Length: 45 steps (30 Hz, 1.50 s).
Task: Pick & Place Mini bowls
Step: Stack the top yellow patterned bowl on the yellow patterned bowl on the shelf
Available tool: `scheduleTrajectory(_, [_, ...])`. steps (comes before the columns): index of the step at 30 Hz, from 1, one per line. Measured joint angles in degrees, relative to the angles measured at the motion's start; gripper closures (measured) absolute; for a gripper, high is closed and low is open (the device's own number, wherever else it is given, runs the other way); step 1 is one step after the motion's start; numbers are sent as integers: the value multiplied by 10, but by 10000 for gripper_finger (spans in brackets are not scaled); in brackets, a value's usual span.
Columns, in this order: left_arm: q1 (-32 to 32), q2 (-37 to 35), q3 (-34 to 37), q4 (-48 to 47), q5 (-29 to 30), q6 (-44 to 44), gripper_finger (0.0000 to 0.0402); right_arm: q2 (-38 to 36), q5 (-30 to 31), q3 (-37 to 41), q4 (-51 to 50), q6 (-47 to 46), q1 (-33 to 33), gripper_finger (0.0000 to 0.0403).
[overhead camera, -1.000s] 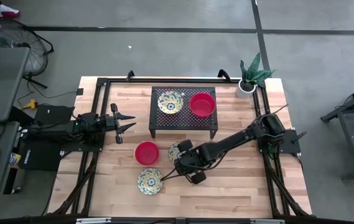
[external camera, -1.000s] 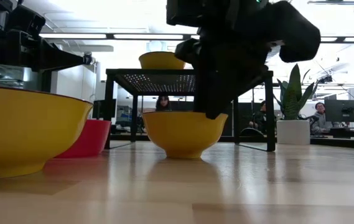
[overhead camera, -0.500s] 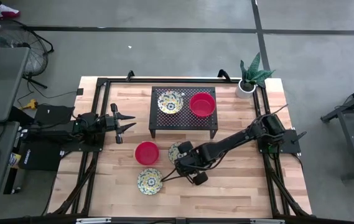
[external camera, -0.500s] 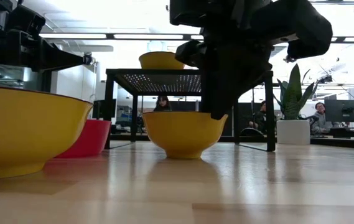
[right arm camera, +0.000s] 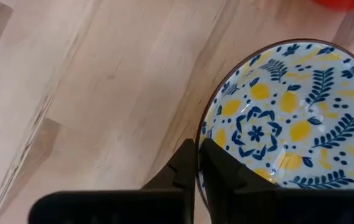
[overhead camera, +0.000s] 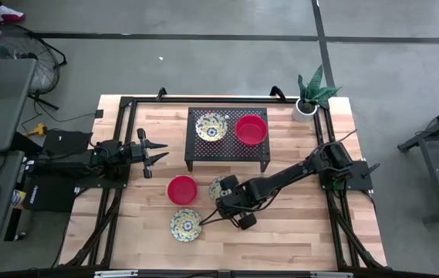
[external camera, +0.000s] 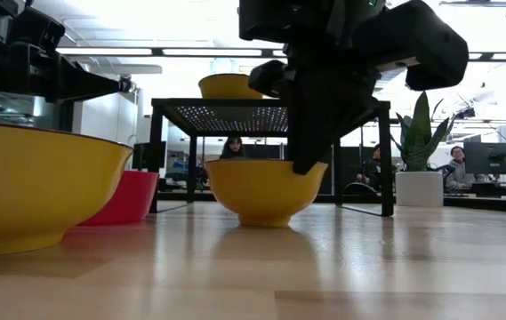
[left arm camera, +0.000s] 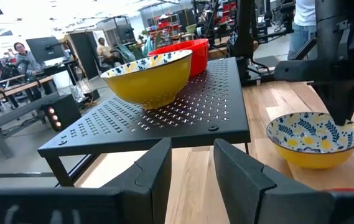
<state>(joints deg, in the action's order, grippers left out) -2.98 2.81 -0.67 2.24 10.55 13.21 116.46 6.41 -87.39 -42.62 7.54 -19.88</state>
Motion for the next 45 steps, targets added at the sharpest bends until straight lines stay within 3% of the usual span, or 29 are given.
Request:
scheduleTrajectory(24, [0, 0, 0, 0, 0, 0, 284, 2, 43, -83, -93, -46, -5, 402])
scheduleTrajectory(45, [0, 0, 0, 0, 0, 0, 284, 2, 92, -201, -125, -14, -39, 402])
